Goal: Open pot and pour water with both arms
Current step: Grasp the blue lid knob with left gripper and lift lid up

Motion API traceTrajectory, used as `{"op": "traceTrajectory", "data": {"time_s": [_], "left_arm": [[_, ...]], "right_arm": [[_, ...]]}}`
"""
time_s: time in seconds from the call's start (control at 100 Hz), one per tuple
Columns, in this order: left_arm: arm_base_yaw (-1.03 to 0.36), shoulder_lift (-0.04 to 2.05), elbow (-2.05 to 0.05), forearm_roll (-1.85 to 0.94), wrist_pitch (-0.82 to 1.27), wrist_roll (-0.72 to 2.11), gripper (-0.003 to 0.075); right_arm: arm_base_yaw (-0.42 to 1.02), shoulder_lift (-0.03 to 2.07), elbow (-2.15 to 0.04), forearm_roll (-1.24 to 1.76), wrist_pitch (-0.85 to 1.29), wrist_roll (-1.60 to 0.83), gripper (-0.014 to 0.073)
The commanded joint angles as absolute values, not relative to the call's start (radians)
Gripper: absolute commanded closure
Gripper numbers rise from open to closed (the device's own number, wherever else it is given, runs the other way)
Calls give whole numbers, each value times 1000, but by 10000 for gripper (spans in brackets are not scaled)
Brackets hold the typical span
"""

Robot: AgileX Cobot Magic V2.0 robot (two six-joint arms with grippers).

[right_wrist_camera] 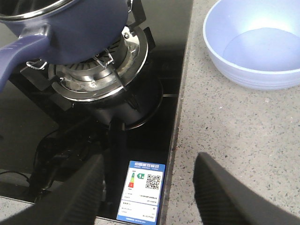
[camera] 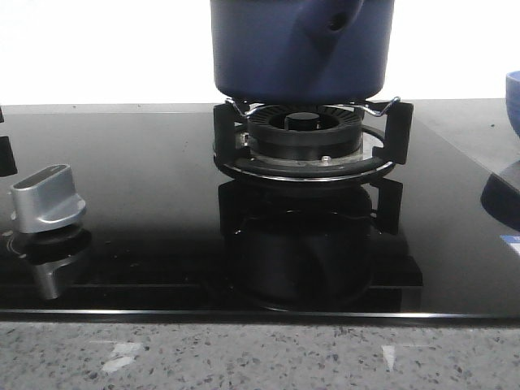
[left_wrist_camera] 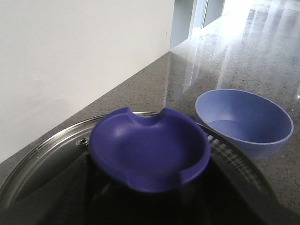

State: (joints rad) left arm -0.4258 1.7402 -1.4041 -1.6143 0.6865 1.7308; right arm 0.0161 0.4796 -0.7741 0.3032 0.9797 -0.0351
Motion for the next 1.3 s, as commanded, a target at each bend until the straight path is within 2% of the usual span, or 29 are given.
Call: {"op": "traceTrajectory", "data": {"time_s": [0.0,0.19,0.53,0.74,0.83,0.95,1.02,1.29], "left_arm": [[-432,1698,-1442,-1687,697,1729,300],[-432,1698,-1442,-1687,700,1729,313],[-432,1698,-1442,-1687,737,1729,500],[-432,1698,-1442,-1687,739,1729,502],[-432,1698,-1442,-1687,739,1729,471],[-432,1698,-1442,-1687,739,1729,342],[-432,1698,-1442,-1687,739,1729,295],[-432,1698,-1442,-1709,726,1730,273]], "right_arm": [[19,494,-806,319,921,-44,211],[19,494,-806,319,921,-44,211],[19,494,-806,319,924,-44,211],[19,494,-806,319,927,-44,211],[19,494,-806,319,927,-44,211],[19,494,-806,319,927,-44,211],[19,494,-806,319,929,-44,211],[19,494,-806,319,934,-44,211]]}}
